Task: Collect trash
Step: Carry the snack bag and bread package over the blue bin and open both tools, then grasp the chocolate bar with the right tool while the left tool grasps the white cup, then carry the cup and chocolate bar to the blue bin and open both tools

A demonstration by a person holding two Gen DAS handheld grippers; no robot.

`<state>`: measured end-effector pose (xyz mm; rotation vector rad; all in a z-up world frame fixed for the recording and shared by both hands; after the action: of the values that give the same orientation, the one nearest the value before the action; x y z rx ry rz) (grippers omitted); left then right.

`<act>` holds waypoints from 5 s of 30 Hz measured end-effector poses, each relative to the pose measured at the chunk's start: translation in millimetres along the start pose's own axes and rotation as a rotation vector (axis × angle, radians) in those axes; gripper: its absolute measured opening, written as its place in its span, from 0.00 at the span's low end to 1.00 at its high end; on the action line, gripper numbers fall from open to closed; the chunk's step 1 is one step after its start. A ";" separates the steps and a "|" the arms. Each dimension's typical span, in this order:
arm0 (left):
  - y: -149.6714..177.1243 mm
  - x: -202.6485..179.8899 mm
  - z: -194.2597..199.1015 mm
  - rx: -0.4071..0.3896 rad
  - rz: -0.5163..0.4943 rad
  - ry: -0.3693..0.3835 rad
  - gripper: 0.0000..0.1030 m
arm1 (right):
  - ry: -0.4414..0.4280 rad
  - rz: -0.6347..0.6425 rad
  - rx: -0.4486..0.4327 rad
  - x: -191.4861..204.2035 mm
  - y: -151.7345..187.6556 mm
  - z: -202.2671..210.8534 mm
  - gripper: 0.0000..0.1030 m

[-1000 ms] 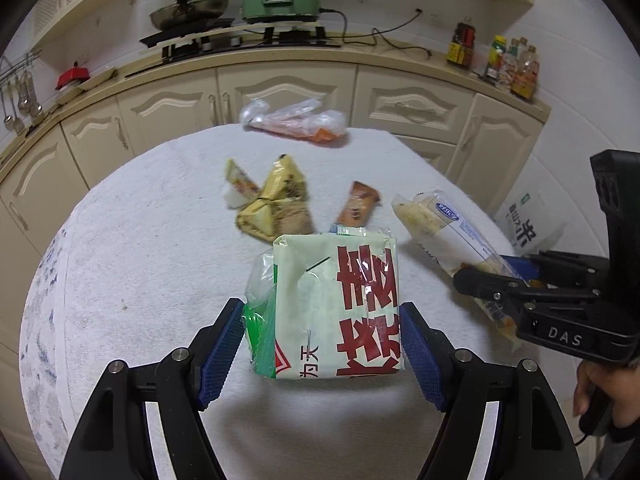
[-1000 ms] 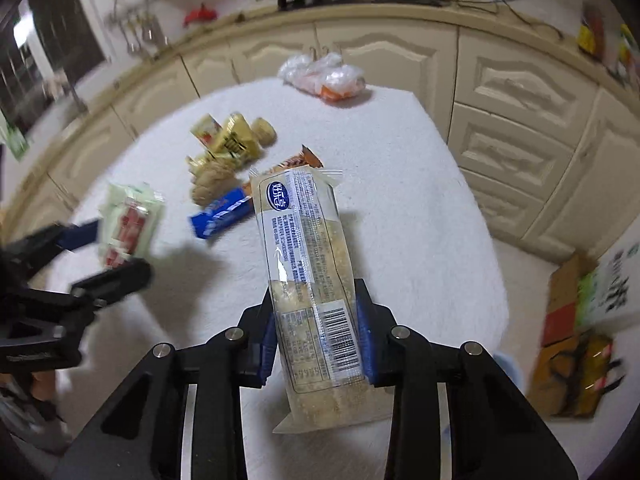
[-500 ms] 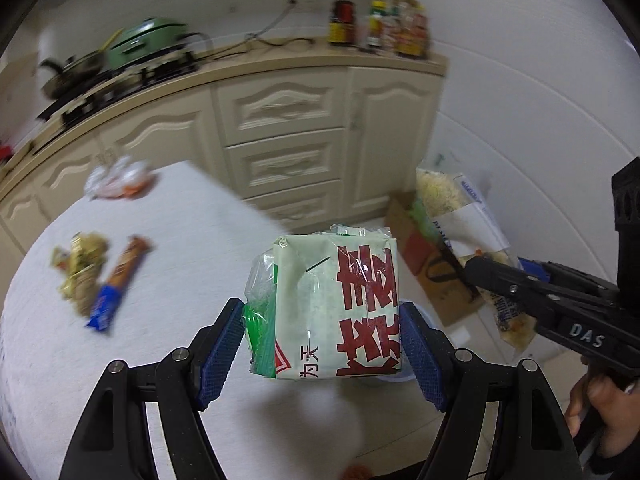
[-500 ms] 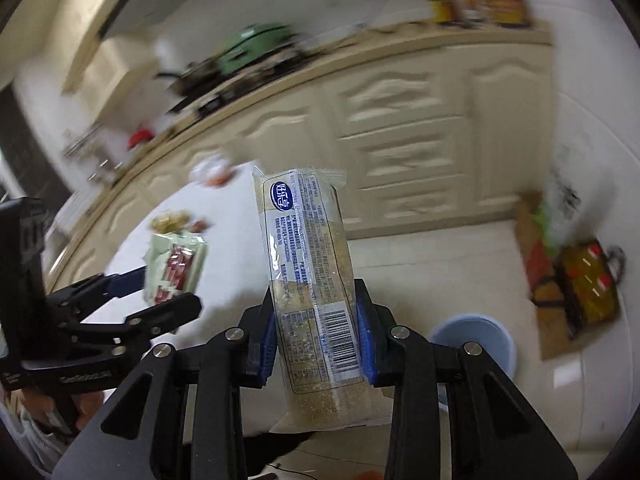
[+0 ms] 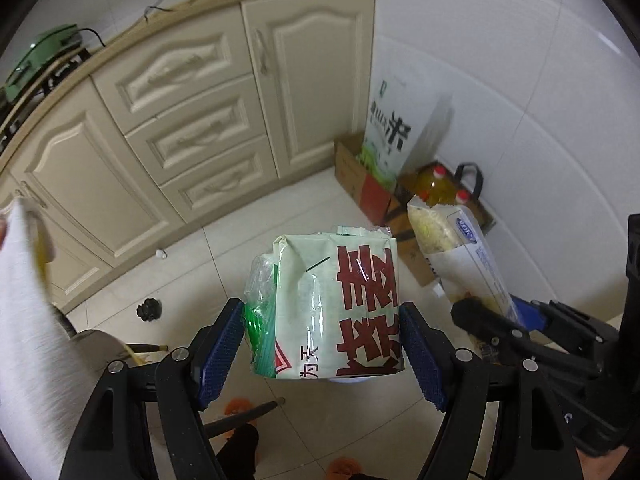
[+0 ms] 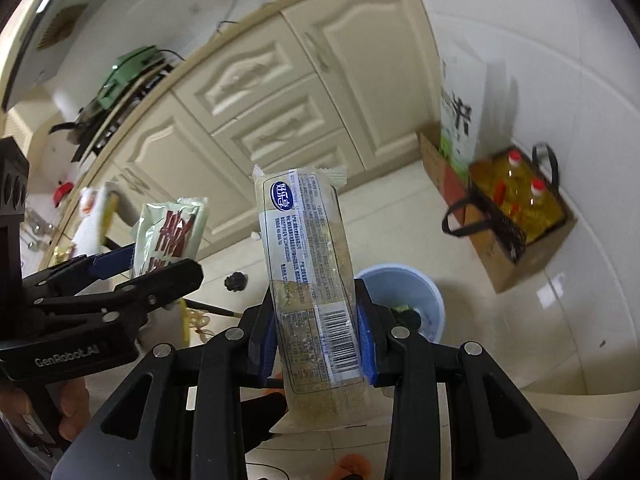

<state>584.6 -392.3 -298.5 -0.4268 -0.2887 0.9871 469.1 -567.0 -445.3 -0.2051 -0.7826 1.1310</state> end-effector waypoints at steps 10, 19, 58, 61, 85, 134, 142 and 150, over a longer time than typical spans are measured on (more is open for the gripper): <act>-33.3 11.3 -71.3 0.016 0.033 -0.031 0.85 | -0.023 -0.095 0.072 -42.4 18.4 -61.2 0.32; -26.0 14.9 -63.4 -0.005 0.070 -0.097 0.85 | -0.024 -0.111 0.094 -41.5 19.2 -93.1 0.33; 231.2 274.5 347.7 -0.483 0.310 -0.212 0.99 | 0.022 0.361 -0.370 305.9 -24.5 121.2 1.00; 254.6 318.9 348.1 -0.441 0.381 -0.225 0.99 | -0.007 0.406 -0.333 348.3 -22.5 96.9 1.00; 189.9 430.5 217.6 -0.189 0.419 -0.244 0.98 | 0.052 0.470 0.152 434.4 16.4 -139.0 0.90; 141.2 263.8 211.6 -0.303 0.303 -0.111 0.19 | -0.269 0.301 -0.004 342.8 14.0 -2.5 0.19; 79.2 144.8 166.0 -0.241 0.185 0.044 0.19 | -0.157 0.160 -0.111 224.8 -5.0 54.1 0.19; 32.4 54.8 97.3 -0.152 0.110 0.084 0.19 | -0.048 0.000 -0.123 101.2 -17.2 58.5 0.19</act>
<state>548.3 -309.2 -225.7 -0.6270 -0.2675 1.0549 463.5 -500.1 -348.0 -0.2811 -0.8958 1.0924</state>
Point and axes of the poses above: each gripper's, at about its wrist camera, not at the fingertips, and z roughly against the way its jaws point, x to its left, y to its underside, the point moved 7 cm from there along -z, roughly the way its jaws point, and after that the axes turned 2 degrees about z, right-handed, at the moved point
